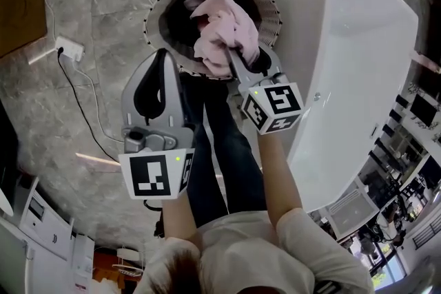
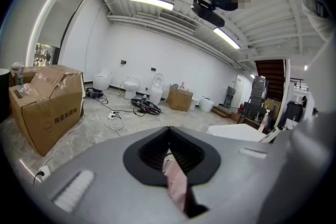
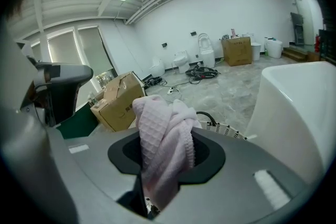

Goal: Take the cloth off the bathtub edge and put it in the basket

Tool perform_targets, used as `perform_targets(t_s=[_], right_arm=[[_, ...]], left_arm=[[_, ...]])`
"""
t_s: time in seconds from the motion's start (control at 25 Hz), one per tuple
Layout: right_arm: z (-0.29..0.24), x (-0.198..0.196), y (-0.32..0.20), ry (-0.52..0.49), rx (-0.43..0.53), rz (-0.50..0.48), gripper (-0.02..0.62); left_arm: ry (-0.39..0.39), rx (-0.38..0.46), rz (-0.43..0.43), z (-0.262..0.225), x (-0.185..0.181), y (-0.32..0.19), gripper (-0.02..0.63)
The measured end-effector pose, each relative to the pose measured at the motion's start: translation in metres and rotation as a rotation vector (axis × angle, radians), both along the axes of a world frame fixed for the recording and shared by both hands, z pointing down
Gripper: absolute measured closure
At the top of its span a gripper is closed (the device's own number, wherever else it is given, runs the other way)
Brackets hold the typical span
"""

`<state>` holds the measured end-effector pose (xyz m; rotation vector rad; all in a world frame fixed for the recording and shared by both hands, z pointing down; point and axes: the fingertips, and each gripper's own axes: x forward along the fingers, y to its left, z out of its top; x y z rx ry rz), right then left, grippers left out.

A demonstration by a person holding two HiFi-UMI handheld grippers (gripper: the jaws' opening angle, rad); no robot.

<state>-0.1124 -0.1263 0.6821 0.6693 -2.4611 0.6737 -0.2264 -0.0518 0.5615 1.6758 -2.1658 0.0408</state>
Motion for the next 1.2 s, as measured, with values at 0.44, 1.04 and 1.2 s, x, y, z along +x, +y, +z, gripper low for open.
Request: perform_targets(t_s=[0.44, 1.04, 1.2], right_arm=[[0.069, -0.004, -0.009, 0.063, -0.028, 0.011, 0.46], [0.146, -0.008, -0.016, 0.13, -0.066, 0.019, 0.46], [0.163, -0.014, -0.016, 0.149, -0.073, 0.01, 0.46]], left_arm=[[0.063, -0.049, -0.024, 0.045, -0.001, 0.004, 0.592], [0.126, -0.125, -0.003, 0.106, 0.003, 0.0, 0.592], [0.135, -0.139, -0.013, 0.114, -0.004, 0.002, 0.592]])
